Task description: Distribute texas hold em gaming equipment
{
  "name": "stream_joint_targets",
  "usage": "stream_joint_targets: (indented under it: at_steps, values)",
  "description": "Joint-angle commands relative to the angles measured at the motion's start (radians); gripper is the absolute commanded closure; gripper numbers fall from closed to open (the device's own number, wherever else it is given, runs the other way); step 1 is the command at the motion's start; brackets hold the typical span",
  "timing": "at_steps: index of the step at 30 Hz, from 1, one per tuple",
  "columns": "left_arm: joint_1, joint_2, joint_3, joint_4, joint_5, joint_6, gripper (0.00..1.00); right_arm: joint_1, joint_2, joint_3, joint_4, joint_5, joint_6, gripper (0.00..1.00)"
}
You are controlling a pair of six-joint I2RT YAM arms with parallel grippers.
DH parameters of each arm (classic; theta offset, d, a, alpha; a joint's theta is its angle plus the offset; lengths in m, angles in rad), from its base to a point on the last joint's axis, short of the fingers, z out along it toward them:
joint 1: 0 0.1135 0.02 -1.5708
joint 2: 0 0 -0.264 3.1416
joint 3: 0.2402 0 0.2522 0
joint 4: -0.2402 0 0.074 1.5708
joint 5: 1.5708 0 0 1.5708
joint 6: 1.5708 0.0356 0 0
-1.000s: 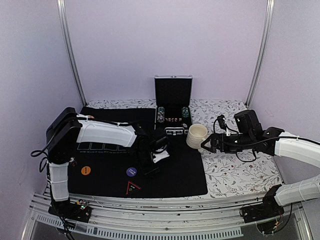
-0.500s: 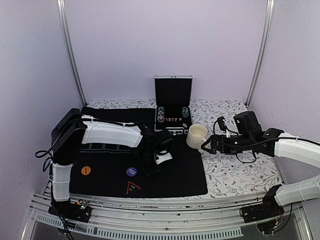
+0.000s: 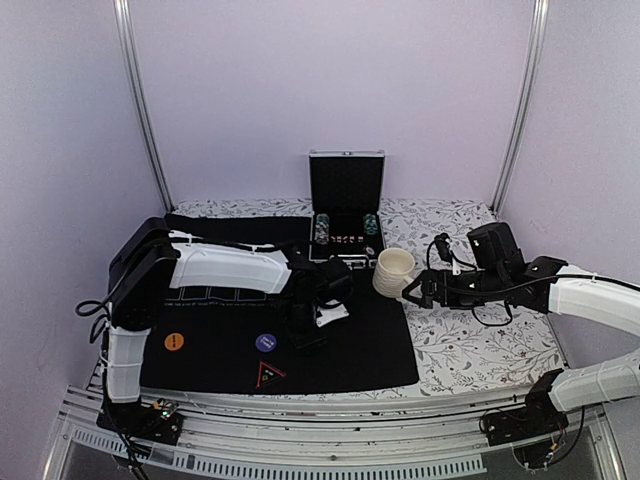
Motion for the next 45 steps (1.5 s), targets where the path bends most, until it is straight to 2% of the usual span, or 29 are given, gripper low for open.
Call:
stream_joint_targets:
  at_steps: [1,10,14,22,25,45]
  values:
    - [-0.022,0.048,-0.009,0.102,0.066,0.010,0.46,-0.004,-0.018,-0.011,0.013,0.007,-0.004,0.01]
    - [-0.022,0.031,-0.001,0.116,0.102,0.020,0.48,-0.006,-0.019,-0.016,0.012,0.012,-0.004,0.01]
    - [-0.023,0.009,-0.008,0.132,0.122,0.026,0.46,-0.004,-0.017,-0.019,0.011,0.008,-0.002,0.01]
    - [-0.013,0.045,-0.025,0.083,0.018,0.026,0.49,-0.004,-0.035,-0.034,0.010,0.011,0.008,0.01]
    - [-0.003,0.053,-0.027,0.053,-0.006,0.016,0.45,-0.005,-0.044,-0.040,0.010,0.015,0.008,0.01]
    - [0.026,0.030,-0.096,-0.010,-0.001,0.012,0.45,-0.006,-0.053,-0.038,0.007,0.009,0.009,0.01]
